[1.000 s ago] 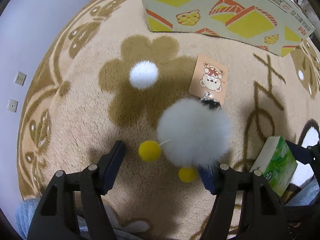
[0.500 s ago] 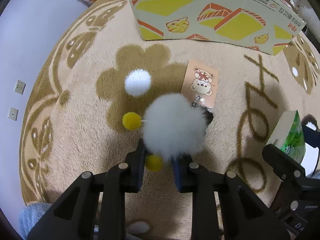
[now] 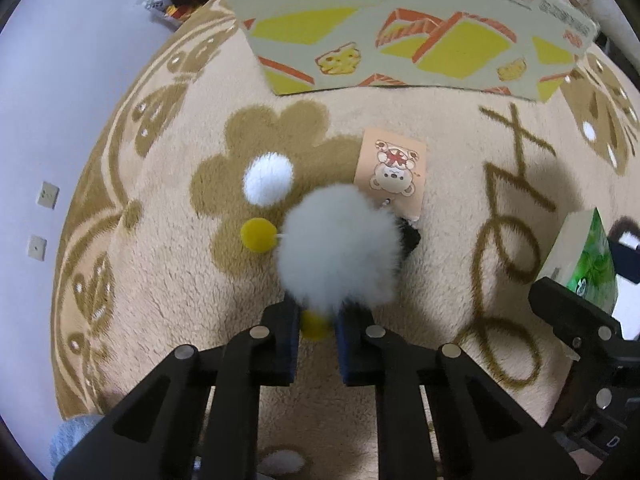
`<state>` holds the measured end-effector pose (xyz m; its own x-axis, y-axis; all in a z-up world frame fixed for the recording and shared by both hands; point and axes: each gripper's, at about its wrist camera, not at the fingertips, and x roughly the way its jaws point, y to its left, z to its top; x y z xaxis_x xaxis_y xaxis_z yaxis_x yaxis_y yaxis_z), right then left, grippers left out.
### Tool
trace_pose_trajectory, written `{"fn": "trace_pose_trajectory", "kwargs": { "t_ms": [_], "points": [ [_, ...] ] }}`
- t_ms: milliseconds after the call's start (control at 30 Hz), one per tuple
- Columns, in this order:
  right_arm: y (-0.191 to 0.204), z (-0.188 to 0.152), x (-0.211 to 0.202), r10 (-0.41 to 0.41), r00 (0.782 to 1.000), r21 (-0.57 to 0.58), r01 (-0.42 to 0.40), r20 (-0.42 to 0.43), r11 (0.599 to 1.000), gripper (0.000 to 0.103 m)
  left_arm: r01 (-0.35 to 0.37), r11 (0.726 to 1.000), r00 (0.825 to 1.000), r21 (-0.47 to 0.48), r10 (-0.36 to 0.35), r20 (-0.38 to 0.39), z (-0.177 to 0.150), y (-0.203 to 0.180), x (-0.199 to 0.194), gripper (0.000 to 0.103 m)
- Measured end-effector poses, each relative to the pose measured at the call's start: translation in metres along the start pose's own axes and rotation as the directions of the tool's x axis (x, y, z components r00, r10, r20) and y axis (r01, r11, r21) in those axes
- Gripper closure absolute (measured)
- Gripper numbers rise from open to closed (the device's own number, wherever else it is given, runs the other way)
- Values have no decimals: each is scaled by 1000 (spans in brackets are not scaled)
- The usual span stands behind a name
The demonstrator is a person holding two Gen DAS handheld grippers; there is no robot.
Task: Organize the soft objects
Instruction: 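Close the left tool on the white pompom plush while the right tool grips the green tissue pack, then lift the pompom plush with the left tool while the right tool carries the green pack over the box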
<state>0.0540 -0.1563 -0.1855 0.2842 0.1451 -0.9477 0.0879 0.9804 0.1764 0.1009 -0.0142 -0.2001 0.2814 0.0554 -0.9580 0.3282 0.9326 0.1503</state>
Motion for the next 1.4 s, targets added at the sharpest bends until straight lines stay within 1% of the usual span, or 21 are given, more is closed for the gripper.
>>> {"fn": "trace_pose_trajectory", "kwargs": {
  "t_ms": [67, 133, 267, 333, 567, 900, 1133, 1200, 1267, 1400],
  "points": [
    [-2, 0, -4, 6, 1000, 10, -6, 20, 1000, 31, 29, 999, 1000, -36, -29, 1, 2, 6, -2, 92],
    [-5, -1, -10, 7, 999, 18, -7, 43, 1000, 31, 53, 997, 998, -58, -52, 18, 3, 11, -6, 93],
    [-10, -2, -18, 19, 996, 32, -22, 85, 999, 31, 70, 997, 995, -44, -67, 70, 7, 10, -17, 93],
    [-11, -2, -19, 21, 996, 38, -25, 92, 999, 31, 91, 995, 993, -38, -88, 82, 6, 9, -20, 93],
    [-10, -2, -18, 29, 995, 45, -33, 100, 998, 31, 66, 998, 990, -23, -62, 126, 8, 4, -31, 93],
    [-13, -3, -21, 38, 993, 62, -45, 115, 997, 31, 81, 997, 982, -11, -78, 170, 6, 3, -47, 93],
    [-19, -1, -32, 62, 983, 88, -78, 175, 993, 32, 99, 994, 971, -45, -87, 221, 12, 12, -62, 93],
    [-20, 0, -36, 71, 979, 92, -90, 192, 992, 32, 91, 994, 965, -61, -73, 253, 14, 16, -69, 94],
    [-21, 1, -39, 80, 974, 101, -103, 210, 990, 32, 108, 992, 957, -67, -85, 276, 16, 19, -76, 94],
    [-26, 3, -45, 103, 964, 122, -135, 244, 983, 32, 93, 993, 953, -76, -67, 294, 19, 22, -82, 94]
  ]
}}
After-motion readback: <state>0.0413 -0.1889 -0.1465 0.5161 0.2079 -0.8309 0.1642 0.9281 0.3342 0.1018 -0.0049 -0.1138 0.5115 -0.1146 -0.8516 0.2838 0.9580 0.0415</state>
